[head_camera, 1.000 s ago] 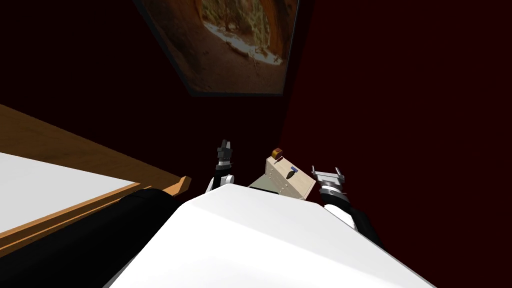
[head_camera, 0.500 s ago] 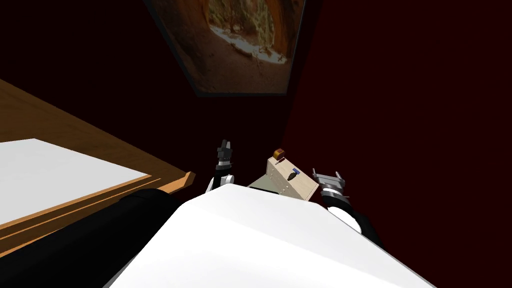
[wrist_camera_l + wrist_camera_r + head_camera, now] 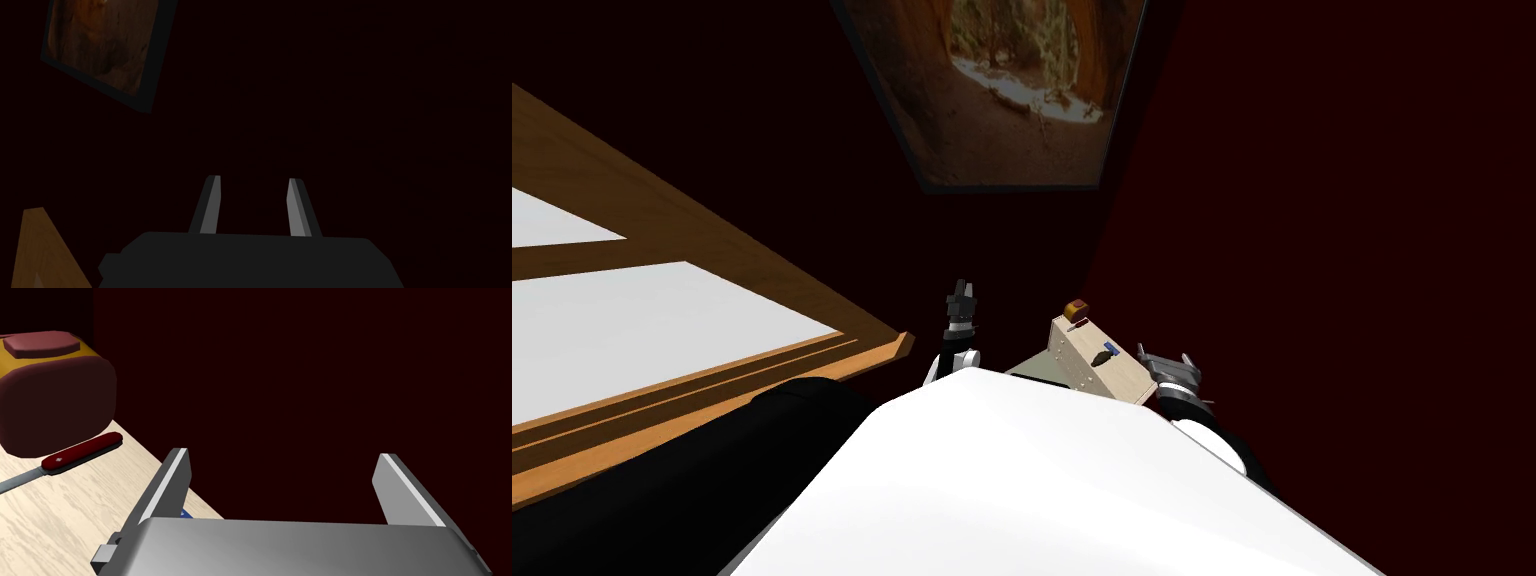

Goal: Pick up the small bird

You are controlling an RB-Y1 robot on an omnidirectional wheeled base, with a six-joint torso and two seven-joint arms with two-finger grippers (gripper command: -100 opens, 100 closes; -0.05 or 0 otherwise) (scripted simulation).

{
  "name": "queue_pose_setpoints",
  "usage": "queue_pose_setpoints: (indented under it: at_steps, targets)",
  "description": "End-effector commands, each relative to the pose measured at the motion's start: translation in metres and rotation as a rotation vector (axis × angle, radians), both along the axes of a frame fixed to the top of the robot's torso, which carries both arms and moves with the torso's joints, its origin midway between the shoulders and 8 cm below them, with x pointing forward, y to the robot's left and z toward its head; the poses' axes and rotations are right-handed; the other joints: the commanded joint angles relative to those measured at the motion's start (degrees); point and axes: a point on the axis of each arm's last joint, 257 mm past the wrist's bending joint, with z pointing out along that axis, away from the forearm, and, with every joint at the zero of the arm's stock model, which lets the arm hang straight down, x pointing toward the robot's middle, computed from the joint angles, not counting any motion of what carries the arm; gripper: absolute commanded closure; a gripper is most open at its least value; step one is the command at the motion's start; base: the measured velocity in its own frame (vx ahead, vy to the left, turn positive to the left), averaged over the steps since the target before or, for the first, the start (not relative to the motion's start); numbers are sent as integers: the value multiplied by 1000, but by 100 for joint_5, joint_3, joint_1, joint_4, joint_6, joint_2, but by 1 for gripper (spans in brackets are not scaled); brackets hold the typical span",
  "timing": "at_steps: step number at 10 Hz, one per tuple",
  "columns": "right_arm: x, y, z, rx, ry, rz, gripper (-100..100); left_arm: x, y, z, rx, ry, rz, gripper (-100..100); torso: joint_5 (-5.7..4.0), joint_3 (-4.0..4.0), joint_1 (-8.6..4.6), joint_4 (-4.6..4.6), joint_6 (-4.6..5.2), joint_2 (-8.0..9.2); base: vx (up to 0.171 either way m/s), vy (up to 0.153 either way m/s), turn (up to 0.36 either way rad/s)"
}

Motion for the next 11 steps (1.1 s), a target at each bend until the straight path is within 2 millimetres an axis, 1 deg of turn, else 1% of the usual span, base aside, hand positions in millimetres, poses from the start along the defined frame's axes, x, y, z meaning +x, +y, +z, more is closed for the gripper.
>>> queue_pose_setpoints:
  at_steps: [1,2,3,5,6,7,9,10,11]
  targets:
    - [-2,-4,-5,41,-6,-11,-100,0,0,0,0,0,0,0,0,0,0,0,0,0,1,-20,-10]
    - [-9,-11,-23,87,18,-28,-100,0,0,0,0,0,0,0,1,0,4,0,2,0,-1,-26,228]
    - [-9,-11,-23,93,17,-29,-100,0,0,0,0,0,0,0,0,0,0,0,-3,-1,0,-35,156]
    - [-10,-12,-25,133,5,-38,-100,0,0,0,0,0,0,0,1,-1,5,0,2,-1,0,-9,-8]
    - [-18,-19,-43,183,26,-58,-100,0,0,0,0,0,0,0,2,0,12,0,2,-1,-3,-12,282]
    - [-17,-18,-42,169,31,-55,-100,0,0,0,0,0,0,0,1,0,7,0,-4,0,-2,-36,149]
    - [-18,-19,-44,223,14,-67,-100,0,0,0,0,0,0,0,1,-1,4,0,3,-1,1,-14,-22]
    - [-26,-25,-62,265,35,-88,-100,0,0,0,0,0,0,0,2,-1,10,0,2,-1,1,-15,232]
    - [-27,-25,-63,306,21,-98,-100,0,0,0,0,0,0,0,1,-1,6,0,-3,-3,1,-33,178]
